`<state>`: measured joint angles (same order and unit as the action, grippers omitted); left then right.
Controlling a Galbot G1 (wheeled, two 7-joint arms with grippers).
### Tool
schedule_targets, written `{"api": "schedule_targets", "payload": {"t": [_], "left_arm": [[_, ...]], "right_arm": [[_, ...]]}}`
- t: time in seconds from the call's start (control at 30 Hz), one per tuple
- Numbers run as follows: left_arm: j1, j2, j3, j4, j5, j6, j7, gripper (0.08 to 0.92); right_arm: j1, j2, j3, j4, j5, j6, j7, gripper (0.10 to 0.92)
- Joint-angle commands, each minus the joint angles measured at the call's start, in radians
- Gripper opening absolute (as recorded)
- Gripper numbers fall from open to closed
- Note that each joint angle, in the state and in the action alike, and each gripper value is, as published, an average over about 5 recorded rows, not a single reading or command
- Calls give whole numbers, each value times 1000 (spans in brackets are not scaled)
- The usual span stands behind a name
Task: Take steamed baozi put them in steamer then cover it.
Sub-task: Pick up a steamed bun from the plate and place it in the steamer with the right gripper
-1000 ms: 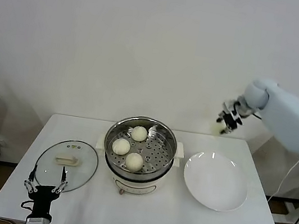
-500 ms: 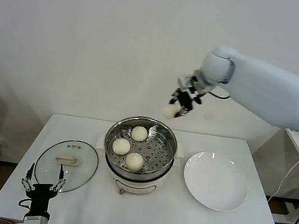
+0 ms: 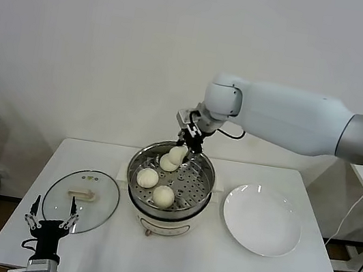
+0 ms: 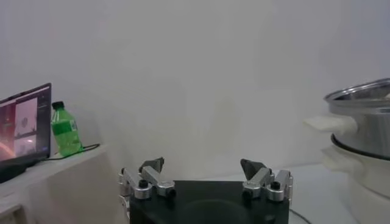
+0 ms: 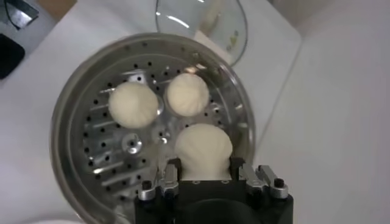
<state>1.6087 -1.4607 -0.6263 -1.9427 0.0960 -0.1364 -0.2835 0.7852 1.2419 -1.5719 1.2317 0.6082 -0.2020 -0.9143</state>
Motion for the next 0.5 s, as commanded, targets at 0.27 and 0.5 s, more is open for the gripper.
{"api": "schedule_targets", "payload": {"t": [0.27, 0.5], "left_arm": [[-19, 10, -1, 21, -14, -3, 2, 823], [-23, 11, -2, 27, -19, -3, 3, 823]], "right_arm": [[-27, 8, -102, -32, 214, -86, 52, 492], [-57, -9, -99, -43, 195, -86, 39, 492]]}}
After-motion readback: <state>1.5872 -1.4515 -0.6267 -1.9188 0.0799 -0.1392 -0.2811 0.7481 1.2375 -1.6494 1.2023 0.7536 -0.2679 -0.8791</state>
